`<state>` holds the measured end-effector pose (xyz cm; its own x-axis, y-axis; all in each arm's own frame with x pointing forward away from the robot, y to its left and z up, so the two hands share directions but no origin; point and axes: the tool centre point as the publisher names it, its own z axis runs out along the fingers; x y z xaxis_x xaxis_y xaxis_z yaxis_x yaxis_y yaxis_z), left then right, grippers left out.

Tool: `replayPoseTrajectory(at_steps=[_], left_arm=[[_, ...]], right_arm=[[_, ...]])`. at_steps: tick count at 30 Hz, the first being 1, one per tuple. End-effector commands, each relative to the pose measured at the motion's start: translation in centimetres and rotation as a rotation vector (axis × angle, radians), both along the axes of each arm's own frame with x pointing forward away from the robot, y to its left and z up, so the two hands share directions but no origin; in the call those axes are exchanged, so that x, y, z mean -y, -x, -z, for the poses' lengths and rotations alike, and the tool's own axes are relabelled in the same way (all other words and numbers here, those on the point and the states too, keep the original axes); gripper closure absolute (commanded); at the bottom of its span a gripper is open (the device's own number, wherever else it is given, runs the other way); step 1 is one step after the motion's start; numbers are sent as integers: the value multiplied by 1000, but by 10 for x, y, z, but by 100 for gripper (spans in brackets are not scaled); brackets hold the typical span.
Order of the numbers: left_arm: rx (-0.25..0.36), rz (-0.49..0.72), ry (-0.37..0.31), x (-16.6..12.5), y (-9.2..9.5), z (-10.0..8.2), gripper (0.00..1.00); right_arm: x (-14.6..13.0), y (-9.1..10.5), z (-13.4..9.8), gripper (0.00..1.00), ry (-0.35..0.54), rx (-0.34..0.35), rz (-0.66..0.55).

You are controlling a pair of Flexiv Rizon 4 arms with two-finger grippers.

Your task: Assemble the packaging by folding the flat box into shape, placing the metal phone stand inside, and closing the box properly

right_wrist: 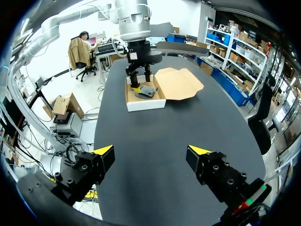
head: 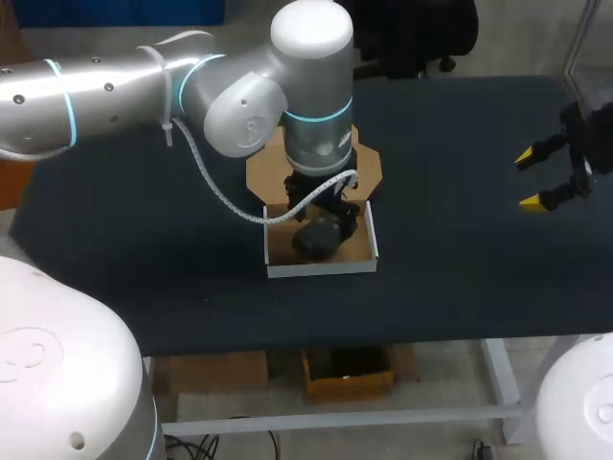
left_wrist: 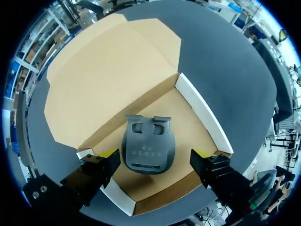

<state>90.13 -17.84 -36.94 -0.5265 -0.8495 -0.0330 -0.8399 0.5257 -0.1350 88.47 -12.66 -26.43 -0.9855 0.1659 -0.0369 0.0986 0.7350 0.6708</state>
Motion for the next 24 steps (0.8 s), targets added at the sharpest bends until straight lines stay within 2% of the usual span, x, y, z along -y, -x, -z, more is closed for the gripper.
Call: replayPoseTrajectory(at_steps=[1, 5, 11, 16, 24], left_arm=[[-5, -76, -36, 1, -4, 0, 0], [7, -173, -62, 1, -5, 6, 0], [-8, -268, -23, -2, -9, 8, 0], [-45, -339, 5, -3, -9, 8, 0], [-69, -411, 6, -4, 6, 11, 0]], right_arm=[[2, 0, -1, 0, -5, -3, -5], [2, 0, -1, 0, -5, -3, -5], [2, 0, -1, 0, -5, -3, -5], [2, 0, -1, 0, -5, -3, -5], [2, 0, -1, 0, -5, -3, -5]])
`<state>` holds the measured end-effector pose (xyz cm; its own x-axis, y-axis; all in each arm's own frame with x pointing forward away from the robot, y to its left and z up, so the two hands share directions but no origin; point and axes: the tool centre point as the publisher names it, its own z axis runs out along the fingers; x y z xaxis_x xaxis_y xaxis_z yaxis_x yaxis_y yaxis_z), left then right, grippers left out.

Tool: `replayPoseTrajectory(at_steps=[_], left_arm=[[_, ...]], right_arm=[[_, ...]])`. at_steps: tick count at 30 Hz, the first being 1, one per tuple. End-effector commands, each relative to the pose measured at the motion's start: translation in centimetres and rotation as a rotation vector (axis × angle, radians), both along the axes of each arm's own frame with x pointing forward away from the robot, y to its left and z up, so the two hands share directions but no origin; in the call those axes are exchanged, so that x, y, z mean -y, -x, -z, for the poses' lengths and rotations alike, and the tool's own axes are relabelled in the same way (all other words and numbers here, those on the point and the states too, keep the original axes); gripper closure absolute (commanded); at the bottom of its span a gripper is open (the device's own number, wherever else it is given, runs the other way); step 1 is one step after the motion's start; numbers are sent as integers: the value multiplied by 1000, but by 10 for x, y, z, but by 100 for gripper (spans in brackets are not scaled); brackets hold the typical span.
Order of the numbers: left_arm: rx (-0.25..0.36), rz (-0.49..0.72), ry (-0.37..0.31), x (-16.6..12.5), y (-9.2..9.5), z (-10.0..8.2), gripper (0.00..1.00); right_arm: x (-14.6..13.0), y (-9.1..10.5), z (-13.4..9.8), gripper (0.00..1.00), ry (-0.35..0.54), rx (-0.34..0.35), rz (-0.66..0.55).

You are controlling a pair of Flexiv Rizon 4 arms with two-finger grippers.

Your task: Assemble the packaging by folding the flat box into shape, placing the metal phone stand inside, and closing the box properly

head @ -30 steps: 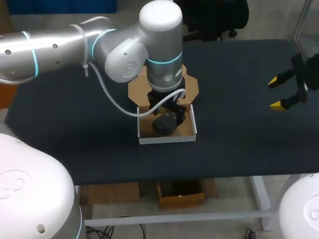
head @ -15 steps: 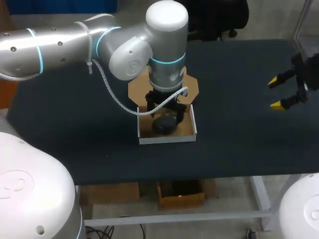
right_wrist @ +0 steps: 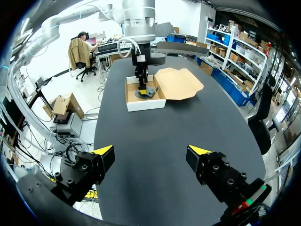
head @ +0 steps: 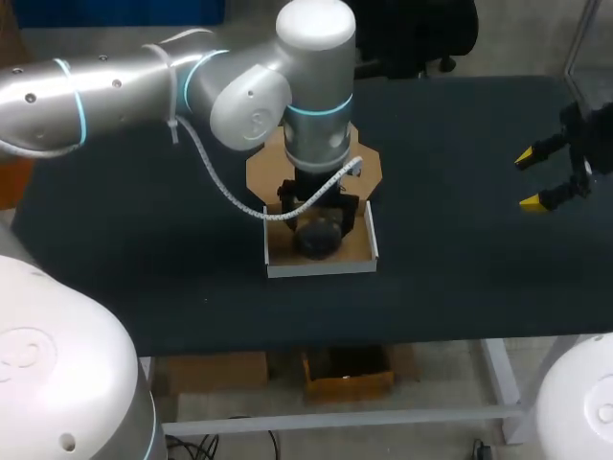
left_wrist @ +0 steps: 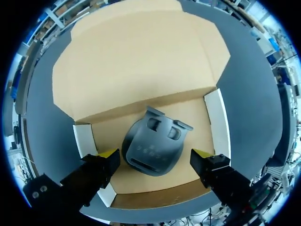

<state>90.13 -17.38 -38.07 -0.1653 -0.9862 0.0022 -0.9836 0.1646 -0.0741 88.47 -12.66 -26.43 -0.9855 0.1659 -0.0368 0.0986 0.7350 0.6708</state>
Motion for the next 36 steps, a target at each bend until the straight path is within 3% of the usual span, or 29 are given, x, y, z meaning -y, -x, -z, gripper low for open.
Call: replayPoseTrajectory(at_steps=[1, 15, 33, 36], left_arm=[[-11, -26, -3, 1, 8, 1, 0], [-86, -96, 0, 11, 36, 13, 0], [-121, -141, -9, 17, 76, 16, 0], [-121, -141, -9, 17, 76, 16, 0]], right_arm=[[2, 0, -1, 0, -5, -3, -5], [2, 0, -1, 0, -5, -3, -5], [2, 0, -1, 0, -5, -3, -5], [2, 0, -1, 0, -5, -3, -5]])
